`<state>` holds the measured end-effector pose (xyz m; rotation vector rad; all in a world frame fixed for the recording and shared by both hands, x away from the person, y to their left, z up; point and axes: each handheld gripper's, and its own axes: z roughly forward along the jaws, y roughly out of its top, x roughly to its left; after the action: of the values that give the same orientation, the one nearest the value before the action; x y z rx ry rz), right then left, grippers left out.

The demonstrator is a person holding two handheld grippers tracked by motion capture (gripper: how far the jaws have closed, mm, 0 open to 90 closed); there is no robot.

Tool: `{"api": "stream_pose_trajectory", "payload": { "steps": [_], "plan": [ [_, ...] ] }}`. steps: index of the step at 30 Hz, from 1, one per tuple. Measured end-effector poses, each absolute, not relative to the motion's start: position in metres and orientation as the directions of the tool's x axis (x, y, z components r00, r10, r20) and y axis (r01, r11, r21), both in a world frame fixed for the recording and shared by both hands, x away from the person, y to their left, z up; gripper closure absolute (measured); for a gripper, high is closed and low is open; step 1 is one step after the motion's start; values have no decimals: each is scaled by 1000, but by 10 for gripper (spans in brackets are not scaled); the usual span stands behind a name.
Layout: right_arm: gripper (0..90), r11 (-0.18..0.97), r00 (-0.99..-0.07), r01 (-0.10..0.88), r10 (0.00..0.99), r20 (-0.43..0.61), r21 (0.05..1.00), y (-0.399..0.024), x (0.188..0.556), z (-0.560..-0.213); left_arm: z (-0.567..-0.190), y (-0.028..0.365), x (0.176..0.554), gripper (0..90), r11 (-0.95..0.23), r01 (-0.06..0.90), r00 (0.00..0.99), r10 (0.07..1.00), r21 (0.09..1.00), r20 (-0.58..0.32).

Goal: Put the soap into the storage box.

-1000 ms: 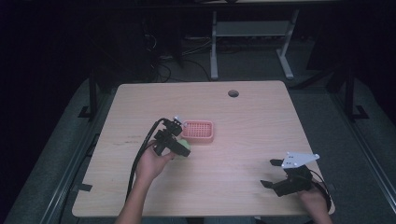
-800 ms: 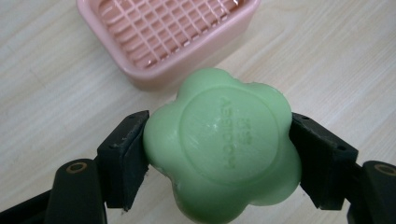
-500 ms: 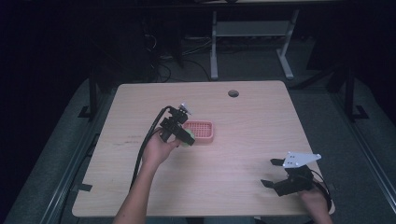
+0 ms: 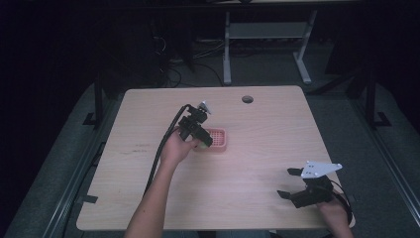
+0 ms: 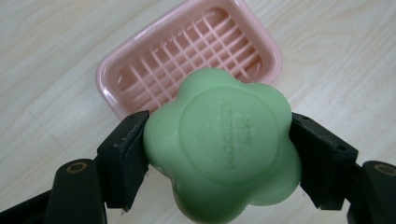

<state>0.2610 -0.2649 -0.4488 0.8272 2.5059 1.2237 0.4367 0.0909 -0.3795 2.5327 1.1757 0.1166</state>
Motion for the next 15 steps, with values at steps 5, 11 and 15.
{"api": "stream_pose_trajectory", "payload": {
  "steps": [5,11,15],
  "plan": [
    [138,494,-815,384,579,34,780,-264,261,-448,-380,83,448,266,-608,725,657,751,323,-61],
    [138,490,-812,388,583,37,781,-265,261,-448,-381,78,460,266,-604,731,650,757,316,-56],
    [138,493,-815,383,579,34,781,-264,261,-448,-385,75,467,265,-594,739,643,763,318,-70]
  ]
}}
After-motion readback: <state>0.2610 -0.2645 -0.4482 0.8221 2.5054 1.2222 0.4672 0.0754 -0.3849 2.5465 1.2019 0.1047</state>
